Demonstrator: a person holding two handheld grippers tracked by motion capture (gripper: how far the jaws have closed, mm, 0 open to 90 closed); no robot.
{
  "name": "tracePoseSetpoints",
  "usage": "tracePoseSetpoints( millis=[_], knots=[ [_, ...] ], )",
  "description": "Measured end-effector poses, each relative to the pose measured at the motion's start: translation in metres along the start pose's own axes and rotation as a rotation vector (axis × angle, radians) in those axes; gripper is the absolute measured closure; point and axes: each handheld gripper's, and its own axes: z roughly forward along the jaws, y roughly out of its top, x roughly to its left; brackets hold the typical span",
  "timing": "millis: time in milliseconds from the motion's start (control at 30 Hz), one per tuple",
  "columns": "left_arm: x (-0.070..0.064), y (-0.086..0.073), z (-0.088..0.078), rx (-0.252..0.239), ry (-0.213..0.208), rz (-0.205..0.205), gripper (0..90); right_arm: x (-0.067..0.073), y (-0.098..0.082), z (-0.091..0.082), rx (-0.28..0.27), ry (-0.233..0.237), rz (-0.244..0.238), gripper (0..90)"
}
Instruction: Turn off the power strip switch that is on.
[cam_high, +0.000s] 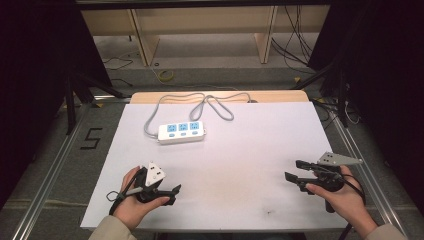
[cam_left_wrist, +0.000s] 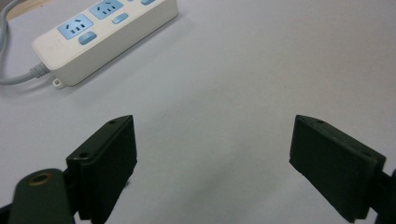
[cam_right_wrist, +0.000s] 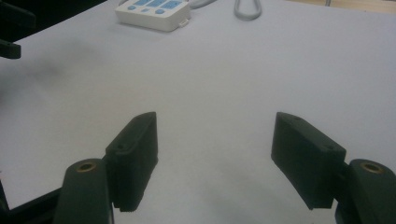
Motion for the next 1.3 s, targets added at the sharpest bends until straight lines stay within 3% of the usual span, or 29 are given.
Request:
tracePoseSetpoints(
  millis=[367,467,500,567,767,933,1033,1300],
  knots=[
    [0.002,0.001,-0.004,-0.021,0.012,-0.006,18.5,0.002,0.001,0.0,-0.001,-0.008,-0.008,32.0],
    [0.004,0.004,-0.006,-0.043,0.03,-0.027,28.0,0.001,0.001,-0.001,0.0,-0.012,-0.003,32.0],
    [0.007,0.007,-0.009,-0.081,0.036,-0.062,32.5,0.001,0.001,0.0,-0.001,-0.013,-0.002,32.0],
    [0.01,0.008,-0.011,-0.095,0.062,-0.066,47.6,0.001,0.001,0.0,0.001,-0.012,-0.001,32.0],
    [0.014,0.013,-0.009,-0.087,0.111,-0.065,75.0,0.002,0.001,0.001,0.002,-0.009,-0.006,32.0],
    [0.016,0.017,-0.007,-0.073,0.123,-0.055,89.2,0.002,0.001,0.001,0.005,-0.011,0.001,32.1],
    [0.016,0.02,-0.002,-0.042,0.125,-0.072,89.5,0.001,0.001,0.002,0.004,-0.009,0.001,32.1],
    [0.02,0.029,0.008,-0.036,0.138,-0.084,89.6,0.002,0.001,0.002,0.006,-0.008,-0.002,32.1]
  ],
)
